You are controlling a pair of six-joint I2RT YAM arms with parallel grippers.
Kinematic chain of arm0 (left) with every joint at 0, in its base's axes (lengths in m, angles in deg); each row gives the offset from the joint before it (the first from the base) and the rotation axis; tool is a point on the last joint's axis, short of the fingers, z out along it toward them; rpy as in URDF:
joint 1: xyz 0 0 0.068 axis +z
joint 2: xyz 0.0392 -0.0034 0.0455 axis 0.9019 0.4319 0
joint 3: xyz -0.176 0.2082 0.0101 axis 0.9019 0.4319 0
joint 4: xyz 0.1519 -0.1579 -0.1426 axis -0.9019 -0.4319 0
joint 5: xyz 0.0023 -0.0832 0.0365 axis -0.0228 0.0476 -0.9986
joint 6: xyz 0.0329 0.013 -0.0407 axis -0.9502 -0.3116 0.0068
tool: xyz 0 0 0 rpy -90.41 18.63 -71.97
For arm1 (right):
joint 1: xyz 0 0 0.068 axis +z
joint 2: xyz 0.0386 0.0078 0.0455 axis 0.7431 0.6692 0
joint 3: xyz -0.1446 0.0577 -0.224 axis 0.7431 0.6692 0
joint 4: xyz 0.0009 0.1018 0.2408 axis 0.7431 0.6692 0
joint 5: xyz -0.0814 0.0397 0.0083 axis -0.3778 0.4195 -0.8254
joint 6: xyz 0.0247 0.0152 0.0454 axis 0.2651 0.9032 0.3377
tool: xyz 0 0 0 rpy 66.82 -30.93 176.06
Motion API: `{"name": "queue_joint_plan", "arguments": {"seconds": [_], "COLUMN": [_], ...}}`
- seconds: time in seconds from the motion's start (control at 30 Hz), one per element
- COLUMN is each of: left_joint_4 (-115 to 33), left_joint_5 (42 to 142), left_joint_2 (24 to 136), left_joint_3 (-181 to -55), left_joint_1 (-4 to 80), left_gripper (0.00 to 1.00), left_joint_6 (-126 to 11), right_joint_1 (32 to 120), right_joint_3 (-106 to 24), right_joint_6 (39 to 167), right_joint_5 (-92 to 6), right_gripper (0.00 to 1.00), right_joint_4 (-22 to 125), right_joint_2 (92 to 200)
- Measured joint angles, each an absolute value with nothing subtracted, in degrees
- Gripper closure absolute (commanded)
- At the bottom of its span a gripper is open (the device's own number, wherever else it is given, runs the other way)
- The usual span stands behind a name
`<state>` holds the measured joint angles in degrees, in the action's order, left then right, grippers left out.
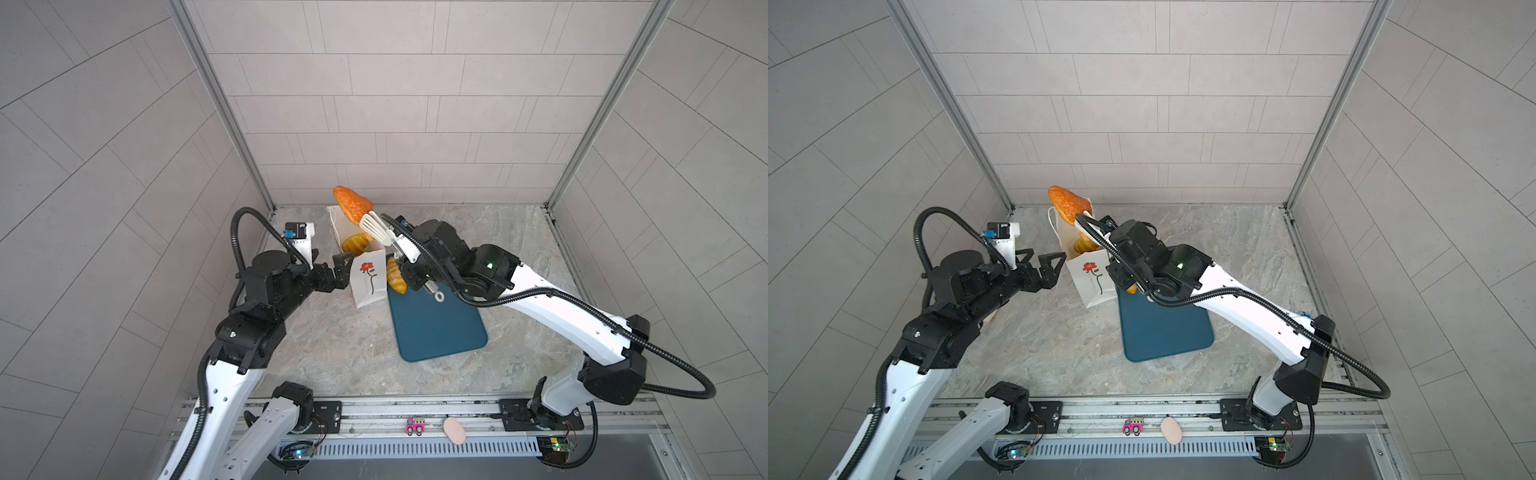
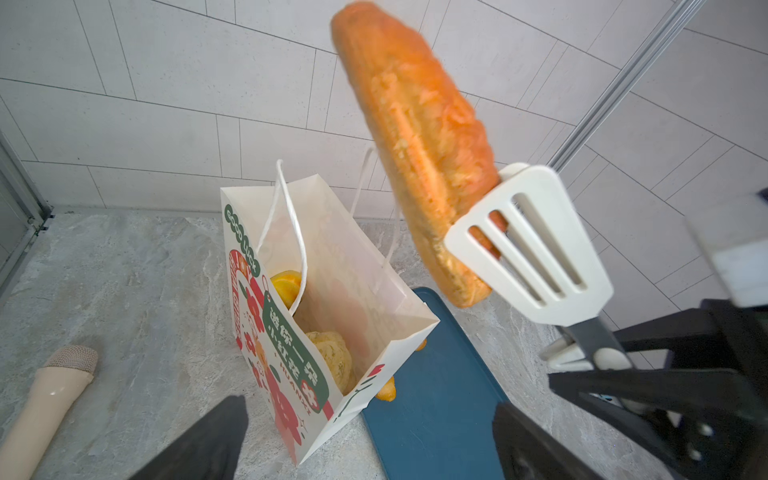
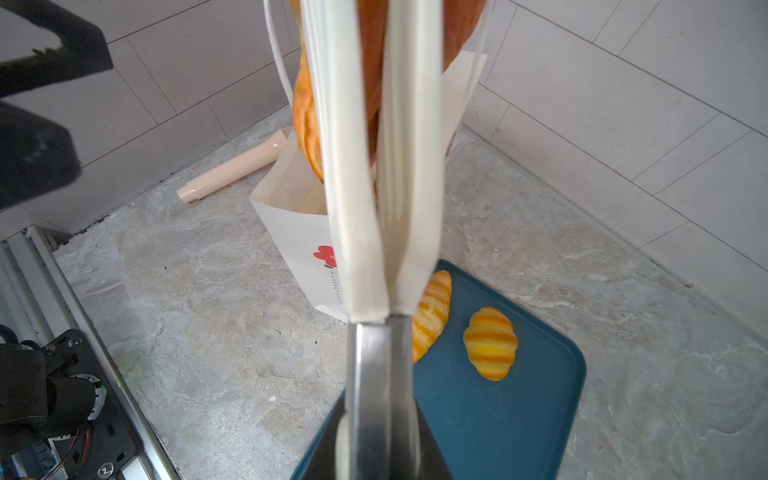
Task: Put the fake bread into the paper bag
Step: 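Carry the orange pastry in the tongs over the paper bag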
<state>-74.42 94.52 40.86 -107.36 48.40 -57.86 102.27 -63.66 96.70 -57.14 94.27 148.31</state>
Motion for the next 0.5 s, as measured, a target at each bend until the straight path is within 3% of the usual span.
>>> {"name": "queue_joint_plan", "arguments": {"seconds": [0.5], "left_joint_4": [-75.8], "left_joint_5": [93.6], "left_joint_2": [39.5], "left_joint_3": [-107.1], "left_joint_1": [48.6], "left_gripper": [0.00], "left_joint_6": [-57.9], "right_joint_1": [102.3], "right_joint_3": [-69.6], "right_joint_6": [98.1], "right_joint_5": [-55.9], "right_gripper": [0.79], "right_joint_4": [97.8], "right_joint_2": [152.1]}}
